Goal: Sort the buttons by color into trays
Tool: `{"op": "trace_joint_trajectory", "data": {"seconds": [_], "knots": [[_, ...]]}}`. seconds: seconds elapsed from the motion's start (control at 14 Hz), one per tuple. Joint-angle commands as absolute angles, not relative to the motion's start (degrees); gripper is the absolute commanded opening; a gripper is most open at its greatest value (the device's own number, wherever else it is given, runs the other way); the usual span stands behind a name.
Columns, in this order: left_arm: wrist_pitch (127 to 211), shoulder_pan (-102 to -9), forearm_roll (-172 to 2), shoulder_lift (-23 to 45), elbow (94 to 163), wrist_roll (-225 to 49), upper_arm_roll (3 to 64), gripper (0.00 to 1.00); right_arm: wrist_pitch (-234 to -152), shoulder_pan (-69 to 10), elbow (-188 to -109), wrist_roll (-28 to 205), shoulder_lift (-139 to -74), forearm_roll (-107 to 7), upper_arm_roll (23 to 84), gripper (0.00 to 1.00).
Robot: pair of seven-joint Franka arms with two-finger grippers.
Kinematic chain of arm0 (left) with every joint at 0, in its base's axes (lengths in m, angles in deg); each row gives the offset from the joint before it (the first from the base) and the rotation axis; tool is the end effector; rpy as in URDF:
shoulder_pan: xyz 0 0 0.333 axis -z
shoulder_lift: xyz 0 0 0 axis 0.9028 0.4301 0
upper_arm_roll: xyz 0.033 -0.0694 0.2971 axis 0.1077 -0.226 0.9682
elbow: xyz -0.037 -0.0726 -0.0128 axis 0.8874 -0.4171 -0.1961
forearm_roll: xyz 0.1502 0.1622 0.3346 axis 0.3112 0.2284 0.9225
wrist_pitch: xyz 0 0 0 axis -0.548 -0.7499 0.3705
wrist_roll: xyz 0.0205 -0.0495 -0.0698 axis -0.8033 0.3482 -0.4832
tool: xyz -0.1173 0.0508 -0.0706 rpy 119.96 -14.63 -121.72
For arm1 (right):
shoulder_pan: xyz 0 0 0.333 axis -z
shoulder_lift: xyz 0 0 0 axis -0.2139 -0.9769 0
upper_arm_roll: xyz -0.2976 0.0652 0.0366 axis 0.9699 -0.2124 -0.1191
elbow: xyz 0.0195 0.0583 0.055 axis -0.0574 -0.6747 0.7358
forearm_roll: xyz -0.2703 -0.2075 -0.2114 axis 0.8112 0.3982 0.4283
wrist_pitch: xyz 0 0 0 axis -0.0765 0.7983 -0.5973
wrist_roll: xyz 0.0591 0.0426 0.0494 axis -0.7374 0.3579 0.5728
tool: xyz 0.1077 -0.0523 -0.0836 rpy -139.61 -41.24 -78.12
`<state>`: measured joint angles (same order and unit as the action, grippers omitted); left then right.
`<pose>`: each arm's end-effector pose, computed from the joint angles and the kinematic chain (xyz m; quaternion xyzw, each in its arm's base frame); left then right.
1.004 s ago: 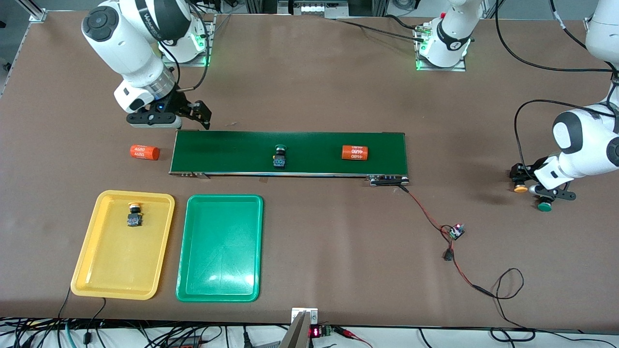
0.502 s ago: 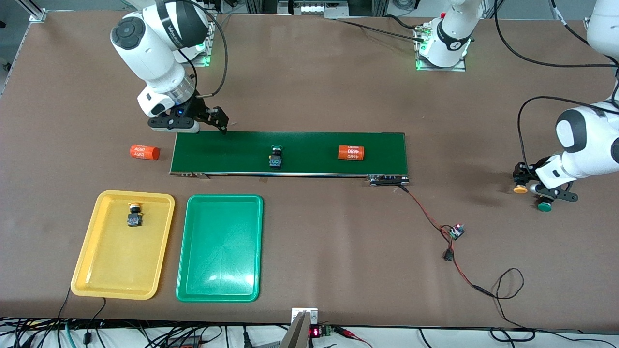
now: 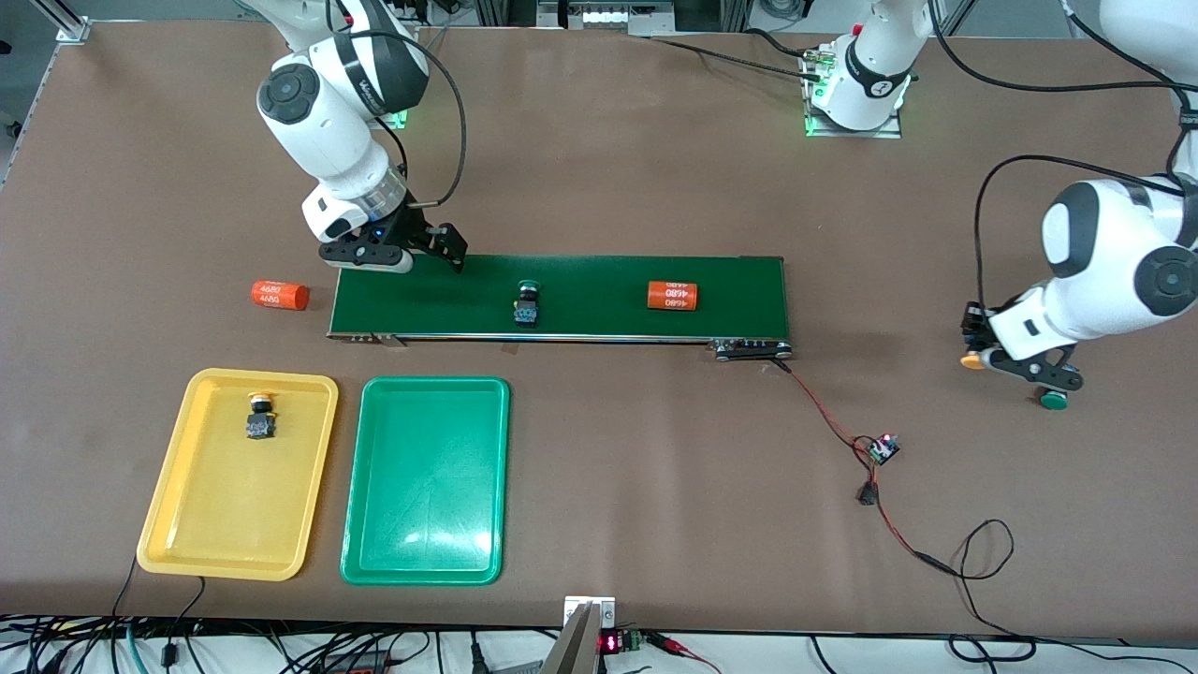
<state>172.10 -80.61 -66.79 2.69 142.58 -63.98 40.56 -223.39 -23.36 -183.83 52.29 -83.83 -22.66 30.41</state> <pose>0.5775 0.0644 0.2511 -0.9836 0.1529 0.0942 0.0169 0.4693 0.2560 0.2916 -0.9907 0.0860 -0.0516 0.0923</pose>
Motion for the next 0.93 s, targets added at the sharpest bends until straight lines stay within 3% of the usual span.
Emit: {"op": "trace_joint_trajectory", "data": {"seconds": [0.0,0.14,0.5,0.86], "knots": [[170.17,-77.90,-66.43,-0.87,143.47,-65.12,40.92,0.00,-223.76,-24.21,-183.67,51.17,-84.56,-22.64,30.25,0.92],[169.91,-75.79,-69.14,-1.93,143.74,-65.56,40.92,0.00,-223.67,-25.27,-183.58,48.90,-85.61,-22.20,30.25,0.92],[164.82,-69.73,-73.29,-3.51,144.00,-71.78,40.92,0.00,-222.45,-26.15,-183.05,38.87,-87.47,-8.32,30.25,0.91],[162.88,-64.09,-78.55,-4.22,146.55,-82.14,38.47,0.00,-220.33,-26.15,-181.65,36.23,-87.73,-8.04,30.25,0.91]]}}
